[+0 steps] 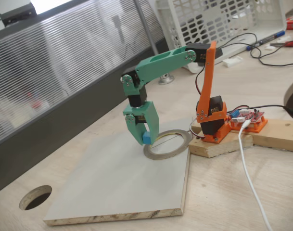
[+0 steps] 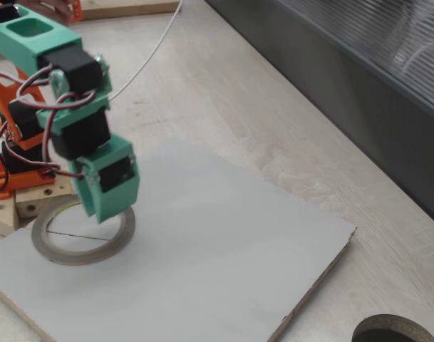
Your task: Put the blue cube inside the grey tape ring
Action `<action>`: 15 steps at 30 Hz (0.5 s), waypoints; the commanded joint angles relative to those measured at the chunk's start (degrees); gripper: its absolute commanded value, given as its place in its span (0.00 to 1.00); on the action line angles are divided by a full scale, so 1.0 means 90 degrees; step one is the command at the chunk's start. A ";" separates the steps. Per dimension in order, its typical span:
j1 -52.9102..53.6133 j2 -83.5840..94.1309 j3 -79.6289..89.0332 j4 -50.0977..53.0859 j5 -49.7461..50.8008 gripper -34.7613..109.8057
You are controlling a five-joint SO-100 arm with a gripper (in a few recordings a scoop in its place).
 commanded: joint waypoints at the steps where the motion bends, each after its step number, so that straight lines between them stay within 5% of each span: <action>1: 0.0117 0.0508 0.0557 -0.0205 0.0078 0.24; 15: 0.0928 0.0713 0.1064 -0.0322 0.0078 0.24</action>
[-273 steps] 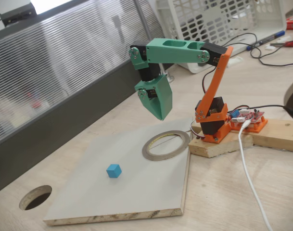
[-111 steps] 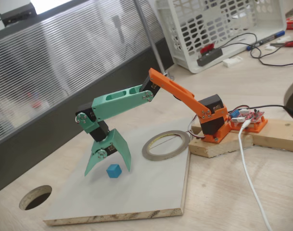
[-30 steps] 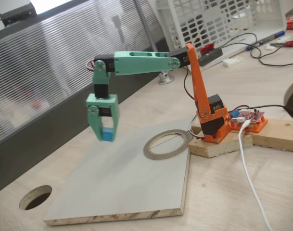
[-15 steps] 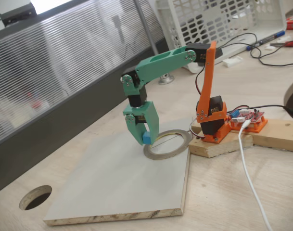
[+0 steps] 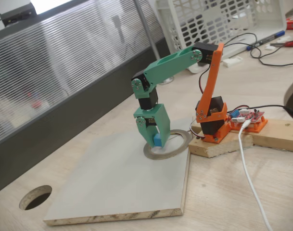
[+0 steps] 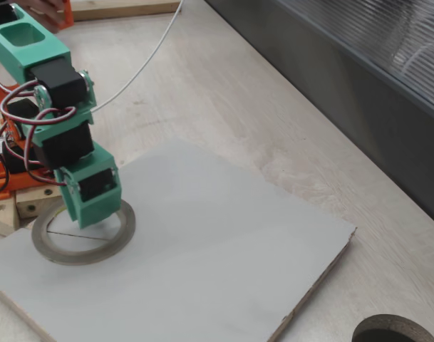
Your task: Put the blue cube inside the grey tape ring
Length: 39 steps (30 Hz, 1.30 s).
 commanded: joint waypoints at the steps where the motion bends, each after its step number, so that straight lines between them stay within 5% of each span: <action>1: 0.0215 0.0244 0.0107 -0.0049 0.0078 0.24; 39: 0.0205 0.0244 0.0020 0.0654 0.0146 0.24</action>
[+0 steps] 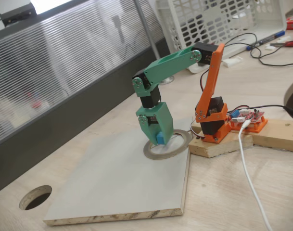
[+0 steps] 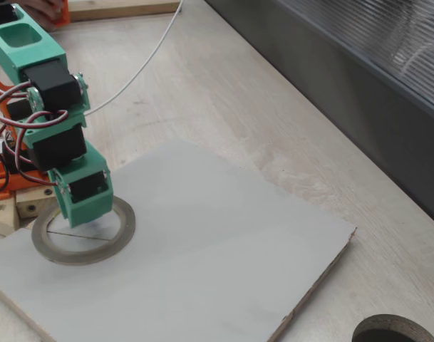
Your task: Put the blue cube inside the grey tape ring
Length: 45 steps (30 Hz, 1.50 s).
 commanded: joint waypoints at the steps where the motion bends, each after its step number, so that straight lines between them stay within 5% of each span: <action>1: 0.0029 0.0225 0.0020 0.0244 0.0098 0.24; 17: 0.0029 0.0225 -0.0088 0.0186 0.0039 0.25; 34: 0.0029 0.0176 -0.0313 0.0928 0.0039 0.65; 45: 0.0029 0.0205 -0.0313 0.0938 0.0059 0.71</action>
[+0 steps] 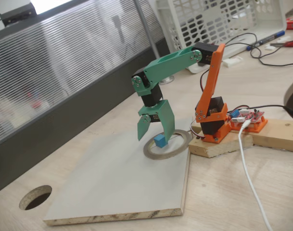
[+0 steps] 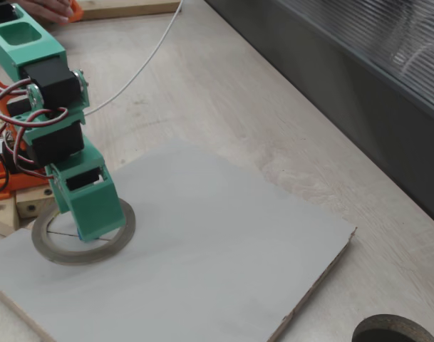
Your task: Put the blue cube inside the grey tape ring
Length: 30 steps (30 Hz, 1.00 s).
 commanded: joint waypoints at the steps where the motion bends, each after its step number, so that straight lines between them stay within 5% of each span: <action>1: 0.0049 0.0186 -0.0215 0.0146 0.0068 0.71; 8: 0.0059 0.0244 -0.0576 0.0283 0.0059 0.71; 20: 0.0049 0.0488 -0.3437 0.3047 0.0107 0.71; 30: 0.0049 0.0469 -0.3447 0.3184 0.0088 0.70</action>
